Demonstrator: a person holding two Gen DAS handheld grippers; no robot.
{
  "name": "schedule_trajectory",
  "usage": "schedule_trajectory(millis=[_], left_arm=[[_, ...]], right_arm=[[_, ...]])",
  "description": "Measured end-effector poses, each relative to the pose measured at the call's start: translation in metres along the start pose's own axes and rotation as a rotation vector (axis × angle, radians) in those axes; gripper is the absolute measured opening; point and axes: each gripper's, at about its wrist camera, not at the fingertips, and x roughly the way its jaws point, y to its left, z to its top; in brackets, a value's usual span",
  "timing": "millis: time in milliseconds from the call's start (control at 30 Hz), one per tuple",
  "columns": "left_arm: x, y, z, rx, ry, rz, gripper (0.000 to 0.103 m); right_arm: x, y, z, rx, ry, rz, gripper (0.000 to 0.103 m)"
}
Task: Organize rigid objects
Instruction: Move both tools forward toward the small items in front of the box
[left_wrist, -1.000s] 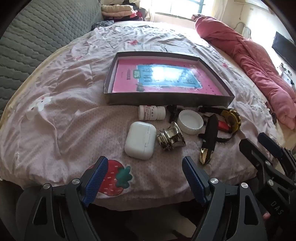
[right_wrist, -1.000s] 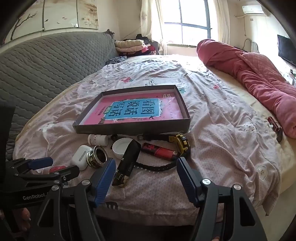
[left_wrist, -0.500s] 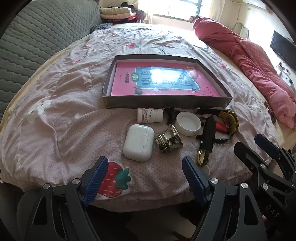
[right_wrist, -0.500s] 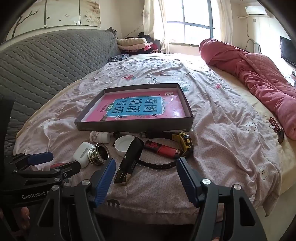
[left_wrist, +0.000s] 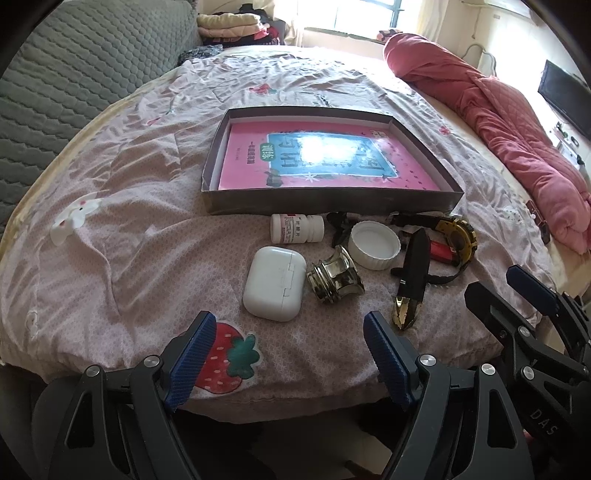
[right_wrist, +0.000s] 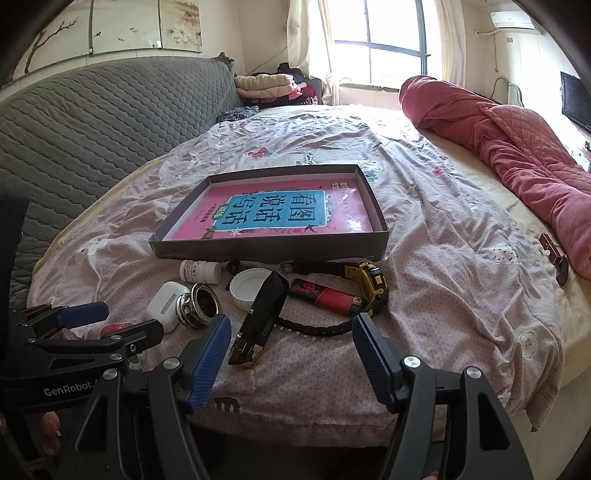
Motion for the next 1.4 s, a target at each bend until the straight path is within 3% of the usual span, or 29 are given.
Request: schedule_trajectory(millis=[1400], left_arm=[[0.008, 0.011, 0.0, -0.023, 0.011, 0.036, 0.083]], right_arm=[[0.007, 0.005, -0.002, -0.011, 0.022, 0.024, 0.068]])
